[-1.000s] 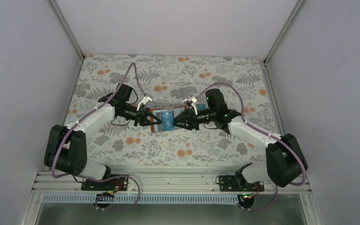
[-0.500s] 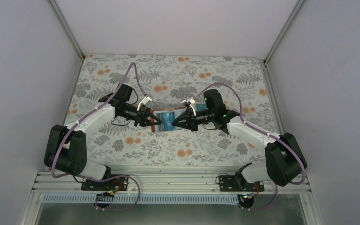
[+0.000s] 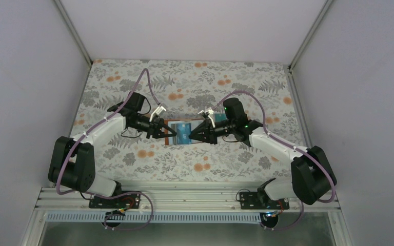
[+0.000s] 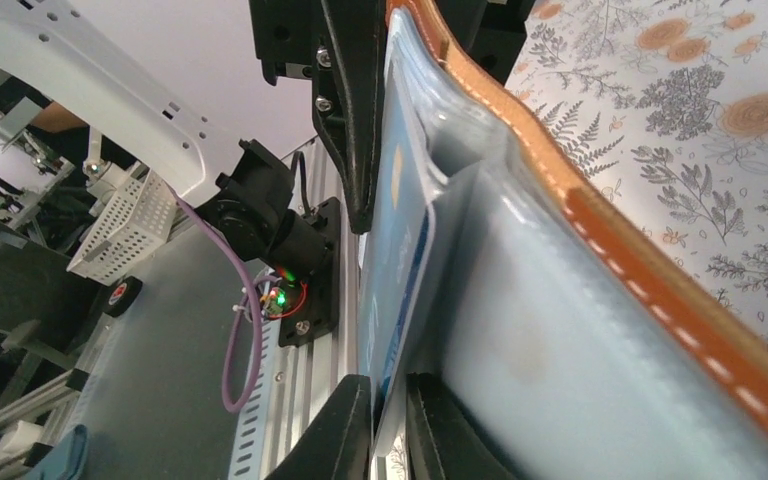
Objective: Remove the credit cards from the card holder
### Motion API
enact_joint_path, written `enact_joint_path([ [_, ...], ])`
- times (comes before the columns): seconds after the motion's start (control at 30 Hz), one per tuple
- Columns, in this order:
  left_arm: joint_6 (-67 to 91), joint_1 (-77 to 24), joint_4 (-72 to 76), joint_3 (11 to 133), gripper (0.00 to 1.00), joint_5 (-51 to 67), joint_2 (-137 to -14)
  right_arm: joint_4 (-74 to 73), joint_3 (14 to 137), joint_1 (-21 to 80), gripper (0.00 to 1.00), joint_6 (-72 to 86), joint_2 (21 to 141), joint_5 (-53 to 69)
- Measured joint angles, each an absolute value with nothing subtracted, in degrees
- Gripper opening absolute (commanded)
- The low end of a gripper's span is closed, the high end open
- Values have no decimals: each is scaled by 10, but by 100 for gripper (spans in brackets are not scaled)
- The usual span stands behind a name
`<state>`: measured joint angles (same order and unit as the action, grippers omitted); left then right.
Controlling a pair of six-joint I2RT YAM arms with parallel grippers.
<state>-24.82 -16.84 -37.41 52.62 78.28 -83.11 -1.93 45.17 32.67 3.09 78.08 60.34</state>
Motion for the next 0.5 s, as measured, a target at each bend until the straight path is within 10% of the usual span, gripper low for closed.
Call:
enact_joint_path([
  [0.5, -253, -169, -376, 528, 2, 790, -831, -29, 440, 310, 4, 28, 760, 610],
])
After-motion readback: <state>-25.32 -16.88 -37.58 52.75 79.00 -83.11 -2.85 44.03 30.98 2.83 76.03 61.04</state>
